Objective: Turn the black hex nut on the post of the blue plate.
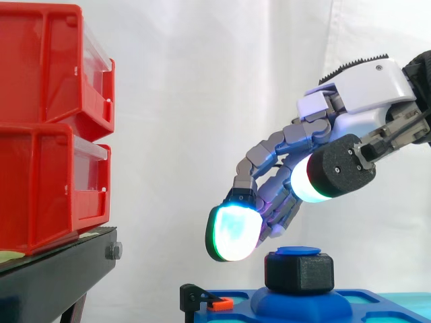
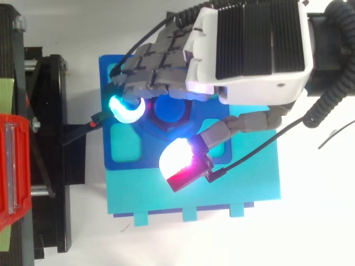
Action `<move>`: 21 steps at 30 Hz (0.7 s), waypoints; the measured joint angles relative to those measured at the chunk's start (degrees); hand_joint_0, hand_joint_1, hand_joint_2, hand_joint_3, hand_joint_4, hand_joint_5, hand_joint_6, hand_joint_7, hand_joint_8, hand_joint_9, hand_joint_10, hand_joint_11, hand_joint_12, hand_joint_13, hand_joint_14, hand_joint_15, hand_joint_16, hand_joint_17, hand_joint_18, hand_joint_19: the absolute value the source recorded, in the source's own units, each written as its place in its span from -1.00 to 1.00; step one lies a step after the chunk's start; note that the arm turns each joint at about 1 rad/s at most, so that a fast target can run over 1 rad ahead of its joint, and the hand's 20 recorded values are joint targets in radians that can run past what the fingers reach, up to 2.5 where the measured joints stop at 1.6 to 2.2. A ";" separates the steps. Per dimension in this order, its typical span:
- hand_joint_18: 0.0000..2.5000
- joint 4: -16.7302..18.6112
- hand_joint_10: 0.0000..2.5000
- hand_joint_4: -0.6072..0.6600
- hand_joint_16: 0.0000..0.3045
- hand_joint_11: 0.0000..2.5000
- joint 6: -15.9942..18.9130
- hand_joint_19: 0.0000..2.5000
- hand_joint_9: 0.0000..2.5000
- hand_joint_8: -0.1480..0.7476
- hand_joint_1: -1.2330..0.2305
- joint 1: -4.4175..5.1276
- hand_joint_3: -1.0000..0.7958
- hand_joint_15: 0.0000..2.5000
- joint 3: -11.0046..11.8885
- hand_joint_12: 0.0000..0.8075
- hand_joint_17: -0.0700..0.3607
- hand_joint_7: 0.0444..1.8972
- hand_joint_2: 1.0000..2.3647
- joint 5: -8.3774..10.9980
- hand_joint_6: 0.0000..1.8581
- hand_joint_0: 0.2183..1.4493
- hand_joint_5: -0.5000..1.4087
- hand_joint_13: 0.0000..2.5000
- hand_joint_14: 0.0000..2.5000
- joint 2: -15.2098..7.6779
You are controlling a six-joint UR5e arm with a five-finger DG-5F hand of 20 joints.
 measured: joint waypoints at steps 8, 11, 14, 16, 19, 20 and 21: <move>-0.50 -1.42 -1.00 0.36 -0.60 -1.00 -0.06 -0.82 -0.58 -0.01 0.15 0.01 -0.44 -0.96 -0.03 0.01 -0.04 -0.18 -1.00 -0.02 -0.46 -0.56 -0.65 -0.55 -1.00 0.01; -0.50 -1.59 -1.00 0.35 -0.60 -1.00 -0.08 -0.82 -0.58 -0.01 0.15 -0.17 -0.44 -0.97 -0.01 0.01 -0.04 -0.17 -1.00 -0.26 -0.46 -0.56 -0.65 -0.55 -1.00 0.02; -0.50 -1.66 -1.00 0.36 -0.60 -1.00 -0.11 -0.81 -0.58 -0.01 0.15 -0.35 -0.44 -0.96 -0.01 0.00 -0.04 -0.16 -1.00 -0.52 -0.46 -0.56 -0.65 -0.54 -1.00 0.01; -0.50 -1.72 -1.00 0.36 -0.60 -1.00 -0.16 -0.81 -0.58 -0.01 0.15 -0.48 -0.44 -0.96 -0.02 0.01 -0.04 -0.16 -1.00 -0.63 -0.46 -0.56 -0.65 -0.54 -1.00 0.04; -0.50 -1.84 -1.00 0.37 -0.60 -1.00 -0.25 -0.81 -0.58 -0.01 0.15 -0.71 -0.44 -0.96 -0.01 0.01 -0.04 -0.14 -1.00 -0.79 -0.46 -0.56 -0.65 -0.54 -1.00 0.04; -0.50 -1.87 -1.00 0.37 -0.60 -1.00 -0.28 -0.81 -0.58 -0.01 0.15 -0.77 -0.44 -0.96 -0.01 0.01 -0.04 -0.14 -1.00 -0.86 -0.46 -0.56 -0.65 -0.54 -1.00 0.05; -0.49 -1.90 -1.00 0.36 -0.60 -1.00 -0.30 -0.81 -0.57 -0.01 0.15 -0.83 -0.44 -0.96 -0.01 0.01 -0.04 -0.14 -1.00 -0.93 -0.46 -0.56 -0.65 -0.53 -1.00 0.06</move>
